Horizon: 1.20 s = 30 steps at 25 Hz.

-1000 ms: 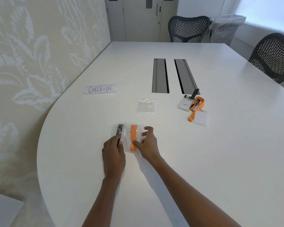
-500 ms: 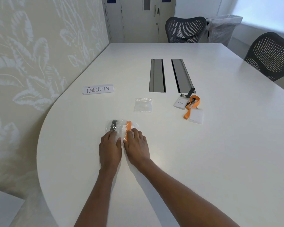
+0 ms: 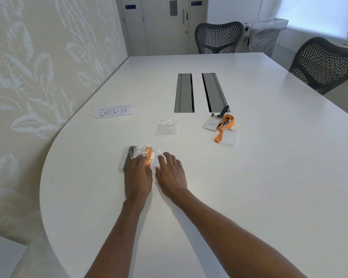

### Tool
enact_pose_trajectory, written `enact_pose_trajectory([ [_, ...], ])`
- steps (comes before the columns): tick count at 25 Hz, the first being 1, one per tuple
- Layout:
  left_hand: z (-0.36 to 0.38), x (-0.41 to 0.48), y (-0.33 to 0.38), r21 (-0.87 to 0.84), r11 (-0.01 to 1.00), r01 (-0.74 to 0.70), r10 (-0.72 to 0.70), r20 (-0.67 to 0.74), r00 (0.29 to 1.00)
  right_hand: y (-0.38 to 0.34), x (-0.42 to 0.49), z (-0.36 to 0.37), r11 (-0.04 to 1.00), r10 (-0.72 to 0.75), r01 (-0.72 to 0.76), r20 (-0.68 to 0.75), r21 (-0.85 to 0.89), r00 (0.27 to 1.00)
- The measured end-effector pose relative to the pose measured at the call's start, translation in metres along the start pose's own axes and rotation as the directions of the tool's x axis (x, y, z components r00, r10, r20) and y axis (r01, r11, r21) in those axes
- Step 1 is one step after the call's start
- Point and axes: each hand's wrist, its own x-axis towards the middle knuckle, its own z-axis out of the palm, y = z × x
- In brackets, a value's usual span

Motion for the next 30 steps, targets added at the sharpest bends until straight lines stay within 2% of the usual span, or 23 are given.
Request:
enact_pose_trajectory([
  [8, 0.057, -0.012, 0.085, -0.085, 0.99, -0.112, 0.123, 0.139, 0.983, 0.083, -0.006, -0.035, 0.987, 0.12, -0.12, -0.014, -0.103, 0.993],
  [11, 0.08, -0.01, 0.112, -0.092, 0.99, -0.107, 0.123, 0.192, 0.974, 0.114, -0.007, -0.049, 0.976, 0.177, -0.176, -0.003, -0.132, 0.984],
  [16, 0.121, -0.006, 0.143, -0.075, 0.979, -0.188, 0.202, 0.312, 0.928, 0.167, -0.003, -0.065, 0.946, 0.276, -0.274, -0.012, -0.175, 0.961],
  [19, 0.135, -0.014, 0.143, 0.028, 0.971, -0.238, 0.219, 0.301, 0.928, 0.197, 0.014, -0.073, 0.934, 0.324, -0.318, 0.012, -0.164, 0.946],
  [24, 0.138, -0.016, 0.141, 0.046, 0.97, -0.239, 0.217, 0.281, 0.935, 0.238, 0.058, -0.084, 0.894, 0.436, -0.426, 0.05, -0.138, 0.899],
  [26, 0.138, -0.017, 0.141, 0.052, 0.972, -0.228, 0.205, 0.282, 0.937, 0.251, 0.078, -0.089, 0.883, 0.462, -0.448, 0.092, -0.14, 0.882],
  [30, 0.139, -0.018, 0.144, 0.06, 0.972, -0.227, 0.201, 0.28, 0.939, 0.271, 0.109, -0.095, 0.875, 0.484, -0.456, 0.284, -0.165, 0.827],
])
